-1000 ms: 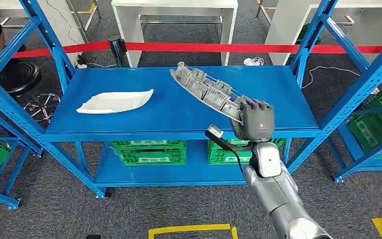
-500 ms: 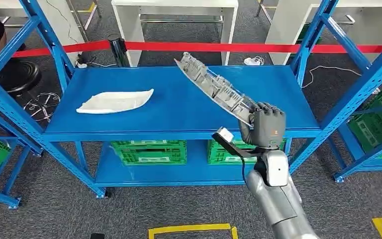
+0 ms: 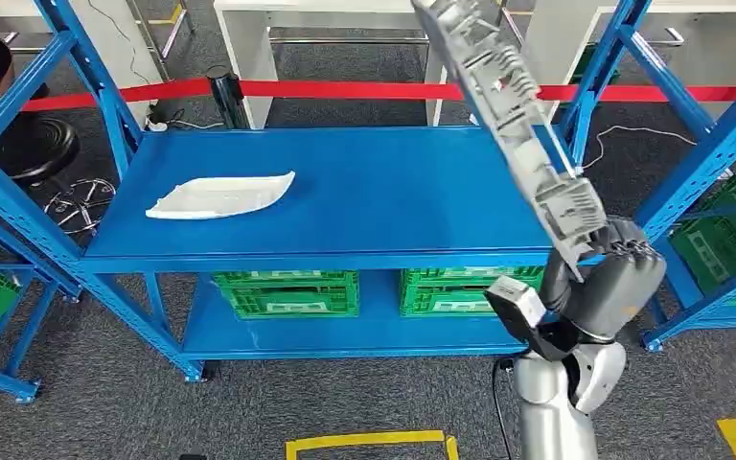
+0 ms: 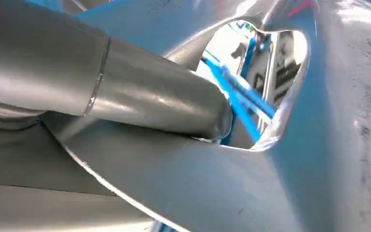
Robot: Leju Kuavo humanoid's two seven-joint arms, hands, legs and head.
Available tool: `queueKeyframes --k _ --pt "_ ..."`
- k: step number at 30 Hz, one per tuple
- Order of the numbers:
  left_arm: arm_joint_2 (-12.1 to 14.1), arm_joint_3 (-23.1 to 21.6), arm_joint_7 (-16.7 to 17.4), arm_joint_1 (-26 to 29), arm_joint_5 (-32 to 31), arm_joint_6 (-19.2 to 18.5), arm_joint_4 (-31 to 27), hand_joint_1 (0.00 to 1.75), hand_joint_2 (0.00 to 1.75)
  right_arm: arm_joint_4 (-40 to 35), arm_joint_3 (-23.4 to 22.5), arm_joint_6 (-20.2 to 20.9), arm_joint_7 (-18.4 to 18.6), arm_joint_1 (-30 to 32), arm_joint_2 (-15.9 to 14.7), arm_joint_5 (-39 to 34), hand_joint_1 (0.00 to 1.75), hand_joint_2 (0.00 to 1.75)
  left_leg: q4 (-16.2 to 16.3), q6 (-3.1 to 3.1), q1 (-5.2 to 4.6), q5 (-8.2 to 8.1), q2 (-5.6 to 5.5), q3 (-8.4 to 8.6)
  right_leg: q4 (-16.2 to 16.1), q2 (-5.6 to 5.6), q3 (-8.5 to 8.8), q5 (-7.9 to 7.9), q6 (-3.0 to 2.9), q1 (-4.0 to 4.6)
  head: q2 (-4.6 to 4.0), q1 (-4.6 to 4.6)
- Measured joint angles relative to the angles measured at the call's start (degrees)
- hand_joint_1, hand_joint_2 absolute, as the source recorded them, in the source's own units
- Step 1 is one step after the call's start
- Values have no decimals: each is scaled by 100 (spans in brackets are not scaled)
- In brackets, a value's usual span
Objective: Take the parts from the cabinet and place them on the table.
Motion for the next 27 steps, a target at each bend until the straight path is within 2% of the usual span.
queueKeyframes --k 3,8,14,15,18,20,21,22,23,24,25,26,27 --pt "2 0 -24 11 -2 2 0 0 0 -367 121 0 -4 156 -13 -579 175 0 0 0 0 0 0 0 0 1 1 0 0 0 0 4" --pt "7 0 -42 19 15 -50 0 0 0 -722 664 -2 -9 326 -74 -1242 175 0 -2 -3 1 -3 4 7 0 7 2 -1 -1 2 0 0" --pt "7 2 -13 41 -4 -83 2 0 0 -1064 1182 -2 -6 459 -210 -1457 175 0 -5 -4 1 -3 4 8 0 7 3 -4 -6 1 -2 2" --pt "7 0 29 41 -44 -83 0 0 0 -1092 1248 -2 -6 462 -227 -1402 175 0 16 25 -33 -36 7 5 -19 5 10 -3 12 -36 -2 -2" --pt "7 0 74 45 -109 -85 2 0 0 -1134 1379 0 -6 465 -269 -1326 175 0 25 57 -43 -64 6 18 -22 6 31 -21 43 -47 -2 0" --pt "7 0 81 47 -136 -87 2 0 0 -1158 1421 0 -11 463 -289 -1317 175 0 6 88 -58 -31 1 29 -36 6 52 5 87 -59 -2 -4" --pt "4 0 77 46 -146 -107 2 0 0 -1190 1440 0 -2 472 -307 -1328 175 0 -78 128 15 15 14 67 2 7 54 -51 98 -56 0 2" --pt "4 -2 70 44 -164 -109 2 0 0 -1206 1458 0 -2 476 -326 -1332 175 0 -102 137 5 20 18 83 153 6 -9 -166 106 -55 0 0" --pt "7 -4 65 39 -170 -118 0 0 0 -1223 1477 -2 -9 475 -358 -1345 175 0 -98 165 7 20 30 78 494 9 -175 -383 110 -53 0 24" --pt "7 -4 66 37 -170 -138 0 0 0 -1234 1486 0 -15 489 -383 -1357 175 0 -92 166 6 19 32 73 971 9 -409 -624 120 -56 -2 26" --pt "7 -4 66 38 -170 -153 2 0 0 -1234 1491 0 -15 512 -409 -1383 175 0 -86 166 4 18 34 65 1415 10 -630 -800 132 -55 0 26" --pt "7 -4 68 39 -170 -160 2 0 0 -1234 1493 0 -13 534 -431 -1409 175 0 -73 165 5 18 34 49 1759 9 -814 -868 146 -57 0 26" --pt "7 -4 81 41 -170 -162 2 0 0 -1234 1497 0 -2 543 -455 -1429 175 0 -59 163 10 17 34 36 1800 9 -855 -777 152 -68 0 28"
